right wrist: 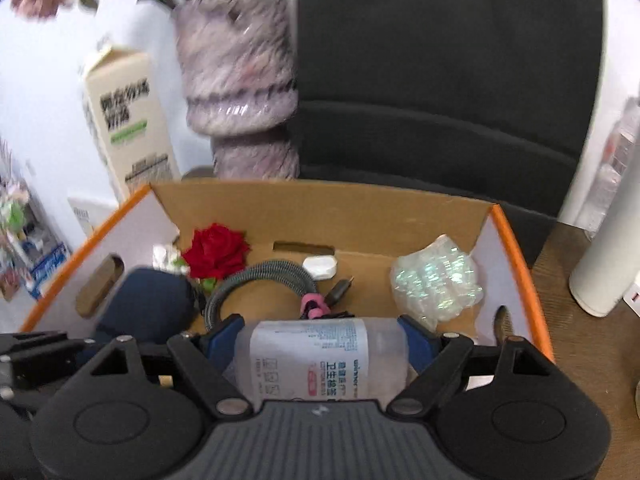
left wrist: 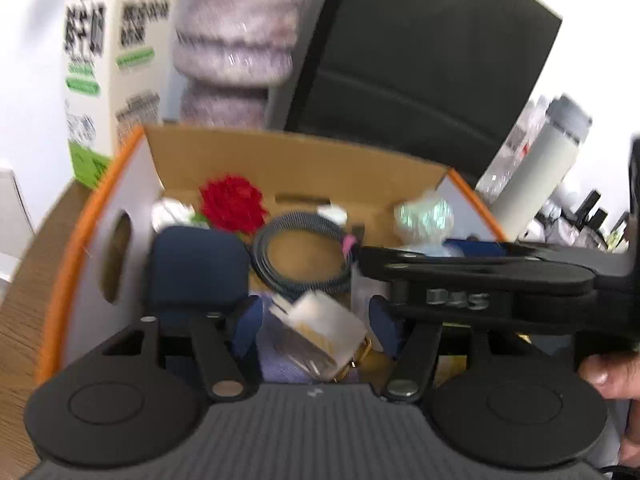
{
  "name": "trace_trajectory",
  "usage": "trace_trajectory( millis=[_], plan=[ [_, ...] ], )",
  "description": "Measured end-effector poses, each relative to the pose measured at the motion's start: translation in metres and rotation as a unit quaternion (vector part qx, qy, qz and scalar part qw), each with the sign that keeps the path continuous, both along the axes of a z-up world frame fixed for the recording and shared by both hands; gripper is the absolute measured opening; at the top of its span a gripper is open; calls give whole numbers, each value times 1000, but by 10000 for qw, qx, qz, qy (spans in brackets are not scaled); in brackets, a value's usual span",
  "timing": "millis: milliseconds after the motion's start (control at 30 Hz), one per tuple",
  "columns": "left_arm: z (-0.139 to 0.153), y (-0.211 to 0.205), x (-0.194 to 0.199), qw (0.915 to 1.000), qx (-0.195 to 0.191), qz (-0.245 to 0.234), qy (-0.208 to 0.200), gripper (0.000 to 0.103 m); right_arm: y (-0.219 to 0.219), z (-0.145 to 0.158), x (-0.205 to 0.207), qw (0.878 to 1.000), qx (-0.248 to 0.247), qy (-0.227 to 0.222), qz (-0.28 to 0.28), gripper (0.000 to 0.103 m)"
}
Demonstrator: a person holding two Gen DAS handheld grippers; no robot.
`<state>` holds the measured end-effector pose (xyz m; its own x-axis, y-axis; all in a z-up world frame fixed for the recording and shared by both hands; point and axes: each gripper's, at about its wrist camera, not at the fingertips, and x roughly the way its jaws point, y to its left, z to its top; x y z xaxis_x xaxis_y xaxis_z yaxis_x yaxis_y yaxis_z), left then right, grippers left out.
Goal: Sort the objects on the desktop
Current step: 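Carry the beige box and white bottle into the cardboard box and open both tools, then withdraw both tools from the box back over the table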
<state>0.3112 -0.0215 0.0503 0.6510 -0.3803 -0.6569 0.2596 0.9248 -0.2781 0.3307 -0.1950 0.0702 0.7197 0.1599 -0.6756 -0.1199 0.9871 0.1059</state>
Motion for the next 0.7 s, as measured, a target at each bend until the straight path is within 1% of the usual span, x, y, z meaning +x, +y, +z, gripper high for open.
trace_trajectory(
  millis=[67,133,167,233,300,367,567,633,700],
  plan=[
    [14,7,-3,9998,54,126,-154,64,-12,15,-7,9997,195,-109,-118,82],
    [27,14,-5,9995,65,221,-224,66,-21,30,-14,9992,180,-251,-245,83],
    [34,18,-7,9993,56,298,-222,70,-24,37,-16,9991,141,-279,-290,84],
    [44,22,-7,9984,127,526,-166,74,-29,48,-22,9991,69,-261,-326,85],
    [53,25,-10,9963,279,815,-82,75,-33,56,-28,9992,53,-173,-357,86],
    [60,26,-15,9938,420,1033,-14,82,-35,63,-36,9995,-6,-46,-313,88],
    [70,17,-35,9918,762,1007,210,87,-27,73,-66,9985,-502,144,-179,88],
    [73,13,-46,9907,903,1003,174,88,-26,75,-78,9981,-568,158,-173,88],
    [72,8,-58,9898,1046,963,95,92,-25,75,-91,9983,-533,119,-191,89]
  ],
)
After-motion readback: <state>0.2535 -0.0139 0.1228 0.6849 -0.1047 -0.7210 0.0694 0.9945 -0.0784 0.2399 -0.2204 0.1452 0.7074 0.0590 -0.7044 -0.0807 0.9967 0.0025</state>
